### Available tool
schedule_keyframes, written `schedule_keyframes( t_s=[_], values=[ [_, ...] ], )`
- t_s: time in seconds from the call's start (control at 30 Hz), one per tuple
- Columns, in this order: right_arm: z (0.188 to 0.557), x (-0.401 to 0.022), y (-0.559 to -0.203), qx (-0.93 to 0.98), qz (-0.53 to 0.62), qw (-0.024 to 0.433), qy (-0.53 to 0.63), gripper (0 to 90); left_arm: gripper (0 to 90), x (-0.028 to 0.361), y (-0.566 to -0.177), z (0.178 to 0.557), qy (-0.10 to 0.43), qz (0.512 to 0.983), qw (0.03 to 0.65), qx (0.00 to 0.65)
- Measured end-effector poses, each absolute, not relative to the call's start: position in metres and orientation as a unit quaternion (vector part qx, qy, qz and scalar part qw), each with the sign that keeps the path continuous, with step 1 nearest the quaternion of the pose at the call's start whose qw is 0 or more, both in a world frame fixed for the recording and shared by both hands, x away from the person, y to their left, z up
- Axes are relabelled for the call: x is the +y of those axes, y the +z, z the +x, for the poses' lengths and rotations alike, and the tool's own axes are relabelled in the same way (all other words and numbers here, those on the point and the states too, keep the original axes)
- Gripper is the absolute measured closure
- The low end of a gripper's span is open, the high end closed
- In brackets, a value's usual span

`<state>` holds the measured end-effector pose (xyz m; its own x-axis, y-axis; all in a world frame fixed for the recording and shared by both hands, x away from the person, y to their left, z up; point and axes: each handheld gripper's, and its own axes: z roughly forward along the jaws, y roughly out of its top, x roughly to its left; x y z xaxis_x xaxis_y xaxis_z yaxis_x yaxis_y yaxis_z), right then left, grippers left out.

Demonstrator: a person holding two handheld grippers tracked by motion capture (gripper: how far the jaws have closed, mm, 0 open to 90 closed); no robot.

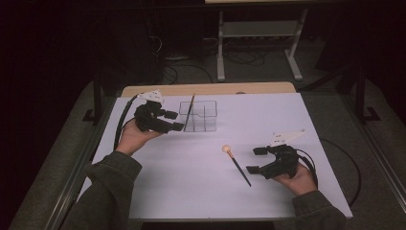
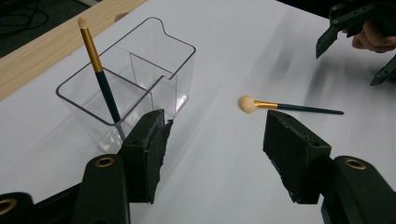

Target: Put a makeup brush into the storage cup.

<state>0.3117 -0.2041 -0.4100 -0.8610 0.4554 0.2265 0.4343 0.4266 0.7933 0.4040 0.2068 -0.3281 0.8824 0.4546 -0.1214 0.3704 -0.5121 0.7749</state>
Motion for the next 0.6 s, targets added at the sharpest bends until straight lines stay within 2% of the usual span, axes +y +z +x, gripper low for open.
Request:
schedule_keyframes(
  t_s=[0.6],
  values=[
    [0.315,-0.204,-0.405,0.843,0.28,0.013,0.459,19.3,38.2,0.206,-0.339,0.388,0.046,0.873,0.428,0.229]
  ],
)
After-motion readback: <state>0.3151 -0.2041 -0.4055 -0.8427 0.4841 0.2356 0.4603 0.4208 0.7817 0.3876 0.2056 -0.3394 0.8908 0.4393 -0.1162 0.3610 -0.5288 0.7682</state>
